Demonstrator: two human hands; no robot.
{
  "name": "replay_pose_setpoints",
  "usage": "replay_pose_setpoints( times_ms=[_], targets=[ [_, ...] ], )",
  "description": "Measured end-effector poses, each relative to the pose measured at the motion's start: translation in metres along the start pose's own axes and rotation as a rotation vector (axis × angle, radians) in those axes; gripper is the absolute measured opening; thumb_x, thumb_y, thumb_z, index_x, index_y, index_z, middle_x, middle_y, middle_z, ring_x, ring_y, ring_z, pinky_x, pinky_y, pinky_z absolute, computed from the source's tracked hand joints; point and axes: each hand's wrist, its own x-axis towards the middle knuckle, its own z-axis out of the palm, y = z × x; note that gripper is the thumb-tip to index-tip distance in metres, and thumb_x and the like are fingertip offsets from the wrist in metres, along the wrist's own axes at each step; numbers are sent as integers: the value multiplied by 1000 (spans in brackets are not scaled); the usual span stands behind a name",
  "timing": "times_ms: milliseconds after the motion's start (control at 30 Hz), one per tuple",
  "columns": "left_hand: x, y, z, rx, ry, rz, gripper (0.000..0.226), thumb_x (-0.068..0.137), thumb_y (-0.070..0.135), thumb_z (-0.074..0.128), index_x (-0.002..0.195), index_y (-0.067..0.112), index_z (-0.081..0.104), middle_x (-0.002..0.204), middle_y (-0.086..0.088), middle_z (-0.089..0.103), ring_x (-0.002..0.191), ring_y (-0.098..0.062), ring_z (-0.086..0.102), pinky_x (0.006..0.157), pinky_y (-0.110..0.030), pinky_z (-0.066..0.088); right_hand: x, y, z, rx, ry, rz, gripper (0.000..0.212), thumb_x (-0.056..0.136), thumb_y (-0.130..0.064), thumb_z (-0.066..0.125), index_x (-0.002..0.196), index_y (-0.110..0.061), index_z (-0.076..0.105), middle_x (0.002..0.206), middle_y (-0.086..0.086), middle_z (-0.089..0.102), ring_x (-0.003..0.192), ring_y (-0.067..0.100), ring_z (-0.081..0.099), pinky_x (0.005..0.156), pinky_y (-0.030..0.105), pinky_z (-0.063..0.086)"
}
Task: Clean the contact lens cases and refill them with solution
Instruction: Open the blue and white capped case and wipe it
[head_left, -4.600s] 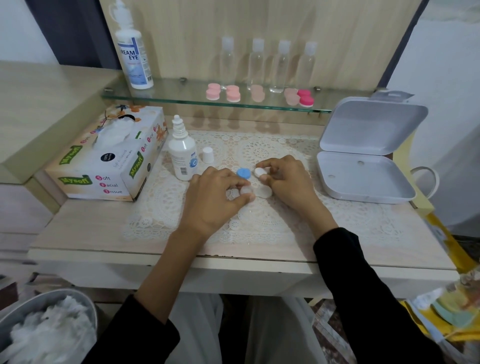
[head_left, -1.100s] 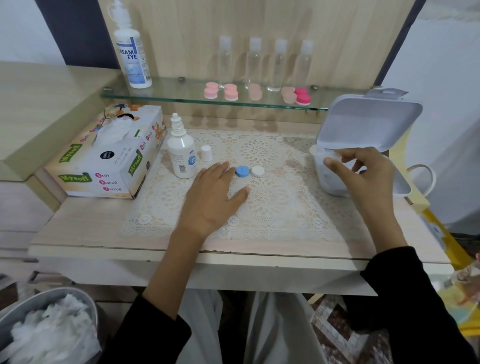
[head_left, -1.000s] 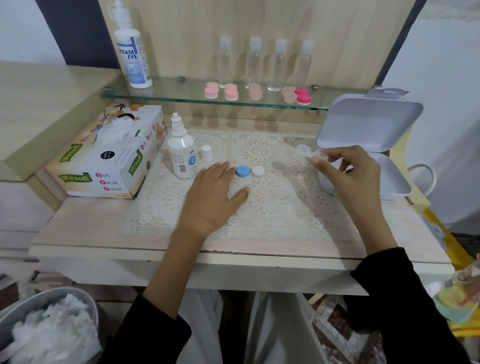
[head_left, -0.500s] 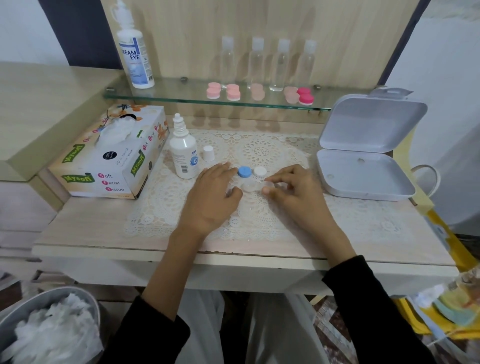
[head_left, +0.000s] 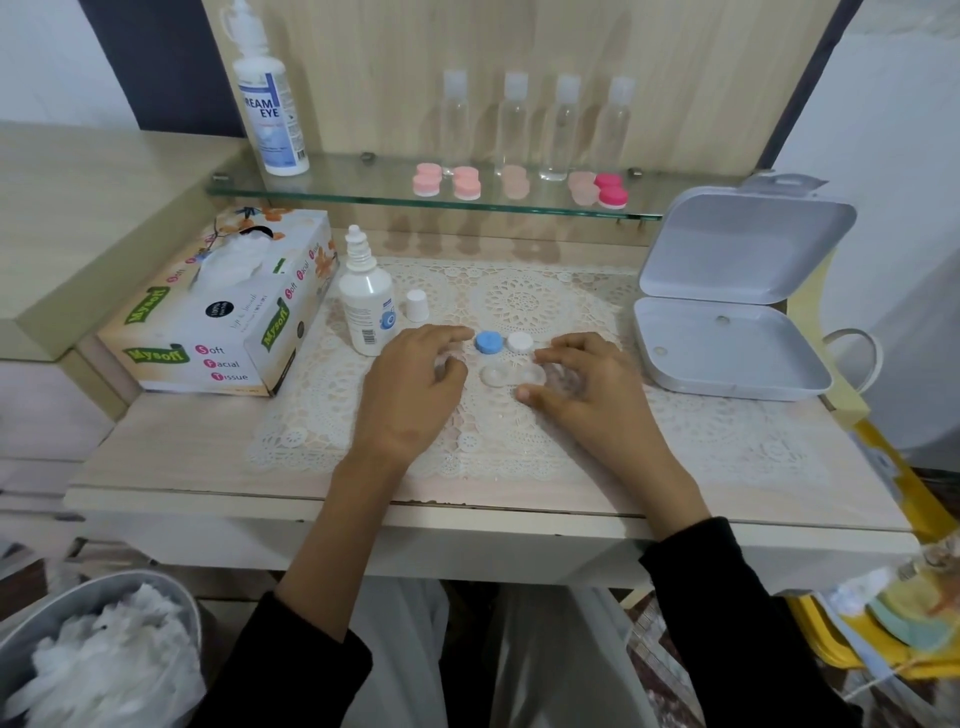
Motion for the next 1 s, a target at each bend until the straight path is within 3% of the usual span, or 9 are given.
replay_pose_setpoints(
  times_ms=[133, 233, 333, 467, 600, 700, 833, 900, 1000],
  targets=[
    [-1, 4, -5, -128, 115, 19, 36, 87, 1, 52, 104, 26, 71, 105, 13, 70, 103, -3, 62, 91, -20, 47, -2, -2, 0, 21, -37, 29, 50, 80, -39, 75, 122, -16, 66, 140, -3, 50, 130, 14, 43, 108, 35, 38],
    [-3, 12, -13, -219, 204, 131, 36, 84, -8, 49, 98, 15, 73, 95, 9, 72, 92, -5, 66, 86, -17, 48, -3, -5, -2, 9, -46, 8, 42, 88, -31, 63, 126, -13, 64, 142, 2, 51, 133, 17, 44, 110, 36, 37],
    [-6, 18, -24, -267, 256, 183, 36, 83, -14, 48, 91, 11, 73, 90, 6, 72, 89, -9, 67, 84, -18, 48, -4, -6, -4, 53, -23, 24, 37, 94, -17, 52, 129, -10, 61, 141, 3, 53, 133, 14, 43, 105, 19, 29],
    [-8, 16, -43, -289, 327, 203, 35, 84, -14, 47, 87, 11, 72, 88, 2, 72, 89, -11, 68, 84, -23, 50, -5, -4, -2, 40, 9, 21, 34, 98, -14, 46, 127, -6, 61, 137, 5, 56, 130, 13, 46, 101, 10, 26],
    [-3, 1, -73, -201, 488, 191, 32, 82, -12, 48, 87, 8, 72, 88, -1, 71, 86, -12, 67, 82, -23, 50, -5, -2, -1, -22, 54, -8, 28, 98, -10, 45, 111, 1, 67, 121, 13, 64, 116, 24, 55, 93, 17, 31],
    [7, -14, -97, -163, 573, 96, 35, 80, -6, 46, 88, 16, 71, 87, 5, 70, 72, -5, 61, 67, -18, 46, -5, 1, 0, -61, 43, -6, 29, 98, -10, 48, 118, -1, 66, 131, 12, 60, 124, 24, 51, 100, 20, 29],
    [31, -38, -126, -60, 442, -193, 34, 84, 6, 47, 92, 33, 67, 107, 6, 67, 77, 1, 58, 72, -23, 50, -4, 1, 0, -45, 35, 0, 30, 97, -11, 50, 123, -4, 64, 136, 10, 56, 131, 22, 47, 106, 22, 27],
    [46, -51, -139, 150, 314, -289, 32, 85, 12, 49, 99, 34, 67, 114, 0, 63, 91, -17, 60, 79, -37, 52, -4, 0, -1, -45, 32, 5, 30, 96, -10, 50, 122, -5, 64, 136, 11, 56, 130, 23, 47, 105, 22, 28],
    [67, -60, -152, 448, 95, -372, 33, 90, 18, 52, 121, 25, 62, 118, -10, 62, 86, -24, 56, 74, -33, 46, -5, -3, -3, -40, 29, 4, 30, 95, -9, 51, 121, -4, 65, 136, 10, 57, 130, 22, 47, 103, 19, 26]
  ],
)
